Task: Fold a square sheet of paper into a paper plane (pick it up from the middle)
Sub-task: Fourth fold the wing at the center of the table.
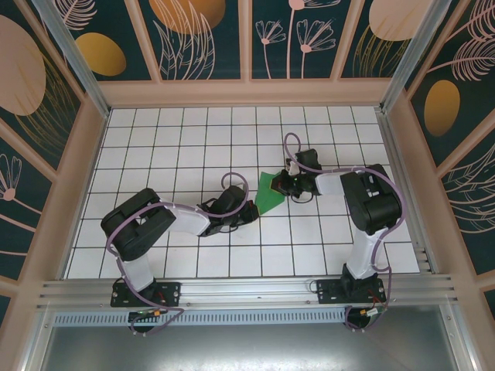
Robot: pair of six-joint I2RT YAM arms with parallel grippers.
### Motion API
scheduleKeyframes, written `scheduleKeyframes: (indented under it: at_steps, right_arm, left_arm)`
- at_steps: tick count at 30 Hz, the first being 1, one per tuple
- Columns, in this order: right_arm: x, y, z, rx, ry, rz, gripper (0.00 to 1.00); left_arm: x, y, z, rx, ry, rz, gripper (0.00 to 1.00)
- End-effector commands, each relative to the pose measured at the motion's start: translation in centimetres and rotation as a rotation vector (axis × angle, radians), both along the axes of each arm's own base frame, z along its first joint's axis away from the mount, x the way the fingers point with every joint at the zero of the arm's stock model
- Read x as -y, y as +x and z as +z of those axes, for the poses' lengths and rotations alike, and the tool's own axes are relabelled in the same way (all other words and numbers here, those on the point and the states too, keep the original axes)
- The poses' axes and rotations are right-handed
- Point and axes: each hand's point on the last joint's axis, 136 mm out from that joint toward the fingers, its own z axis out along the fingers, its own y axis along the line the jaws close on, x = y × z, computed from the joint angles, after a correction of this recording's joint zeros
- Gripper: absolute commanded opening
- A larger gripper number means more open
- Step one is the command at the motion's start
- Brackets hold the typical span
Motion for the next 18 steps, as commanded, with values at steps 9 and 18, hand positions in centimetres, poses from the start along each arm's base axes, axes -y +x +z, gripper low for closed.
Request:
scheduleKeyframes:
  at_steps: [9,18]
  right_arm:
    - [-3.0,-4.8,2.9,0.124,0.002,0.192,0.00]
    - [-3.6,-6.4,0.3,0.043,-0.015,0.239,0.00]
  left_arm:
    - [-1.7,-2.1,-3.1,-0.095,0.047,-0.002,0.00]
    - [-1.5,-2.1,-2.8,-0.090,0.034,-0.009,0.00]
